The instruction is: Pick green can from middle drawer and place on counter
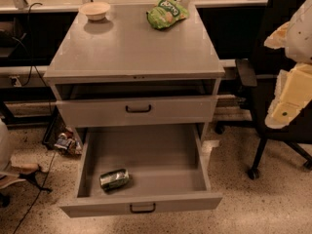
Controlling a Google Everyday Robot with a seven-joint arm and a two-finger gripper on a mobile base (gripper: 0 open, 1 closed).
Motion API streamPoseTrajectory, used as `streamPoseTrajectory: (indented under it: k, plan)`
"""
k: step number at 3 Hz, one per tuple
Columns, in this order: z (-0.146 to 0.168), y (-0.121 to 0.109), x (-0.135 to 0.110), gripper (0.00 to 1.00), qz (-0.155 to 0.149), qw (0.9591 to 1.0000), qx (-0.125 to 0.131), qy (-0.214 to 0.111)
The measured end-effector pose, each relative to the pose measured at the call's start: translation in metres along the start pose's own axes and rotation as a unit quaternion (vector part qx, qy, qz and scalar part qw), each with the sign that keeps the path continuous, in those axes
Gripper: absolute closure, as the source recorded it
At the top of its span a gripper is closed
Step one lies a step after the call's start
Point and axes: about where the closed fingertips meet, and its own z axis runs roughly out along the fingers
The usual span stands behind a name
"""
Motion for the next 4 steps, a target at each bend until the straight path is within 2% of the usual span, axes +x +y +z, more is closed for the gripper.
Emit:
streamPoseTrajectory:
  k: [1, 2, 3, 4]
  plan:
    - [0.000, 0.000, 0.000, 0.00, 0.000, 1.0000, 0.000, 0.000]
    - [0.051, 0.011, -0.005, 0.00, -0.018, 0.9973, -0.052, -0.048]
    - [0.113, 0.028, -0.015, 0.00, -0.035, 0.9869, -0.115, -0.107]
    - [0.177, 0.052, -0.026, 0.00, -0.034, 0.9676, -0.179, -0.175]
